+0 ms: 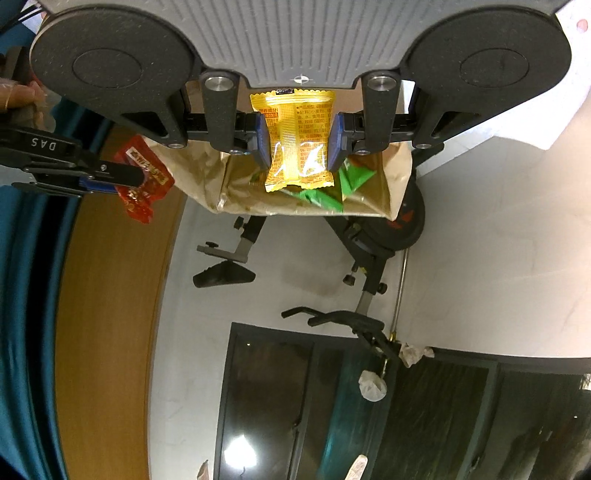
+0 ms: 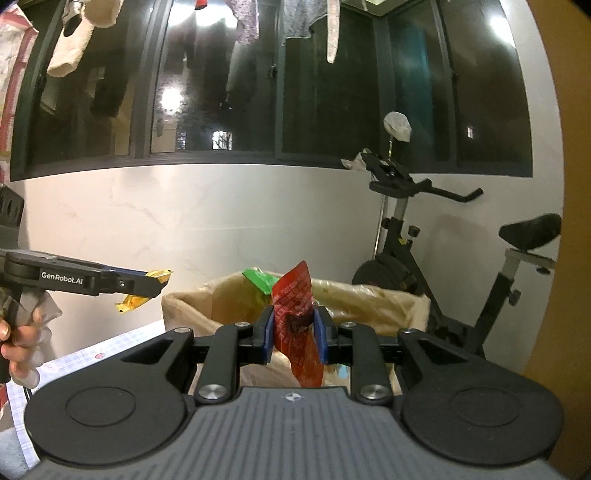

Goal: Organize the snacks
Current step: 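Carry both held snacks up over the open box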

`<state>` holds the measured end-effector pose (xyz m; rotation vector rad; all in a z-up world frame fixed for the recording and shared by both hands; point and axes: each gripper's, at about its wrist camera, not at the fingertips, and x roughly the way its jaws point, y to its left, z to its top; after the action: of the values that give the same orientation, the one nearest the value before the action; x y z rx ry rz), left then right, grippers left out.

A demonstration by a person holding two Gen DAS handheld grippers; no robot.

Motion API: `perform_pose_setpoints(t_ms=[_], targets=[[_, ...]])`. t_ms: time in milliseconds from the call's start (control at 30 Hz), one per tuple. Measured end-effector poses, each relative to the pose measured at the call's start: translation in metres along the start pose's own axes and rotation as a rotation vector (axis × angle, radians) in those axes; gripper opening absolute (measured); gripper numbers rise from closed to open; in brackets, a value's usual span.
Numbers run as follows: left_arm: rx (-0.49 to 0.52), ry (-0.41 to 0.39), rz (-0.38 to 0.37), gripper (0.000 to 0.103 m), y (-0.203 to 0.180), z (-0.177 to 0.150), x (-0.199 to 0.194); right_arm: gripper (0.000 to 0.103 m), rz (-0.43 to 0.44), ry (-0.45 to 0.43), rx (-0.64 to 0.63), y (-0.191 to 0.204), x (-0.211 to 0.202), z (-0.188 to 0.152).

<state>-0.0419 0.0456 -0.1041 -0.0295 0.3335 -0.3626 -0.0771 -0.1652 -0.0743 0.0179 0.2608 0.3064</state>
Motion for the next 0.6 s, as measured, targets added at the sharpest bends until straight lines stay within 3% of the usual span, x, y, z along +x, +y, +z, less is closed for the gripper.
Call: perform_pose_setpoints(t_ms=[333, 600], targets=[[-0.02, 0.022, -0.001, 0.034, 0.006, 0.013, 0.019, 0.024, 0.004, 0.02, 0.053, -0.014, 0.032, 0.003], [0.017, 0.071, 0.039, 0.034, 0.013, 0.014, 0.045, 0.024, -0.055, 0.094, 0.143, -0.036, 0.069, -0.005]])
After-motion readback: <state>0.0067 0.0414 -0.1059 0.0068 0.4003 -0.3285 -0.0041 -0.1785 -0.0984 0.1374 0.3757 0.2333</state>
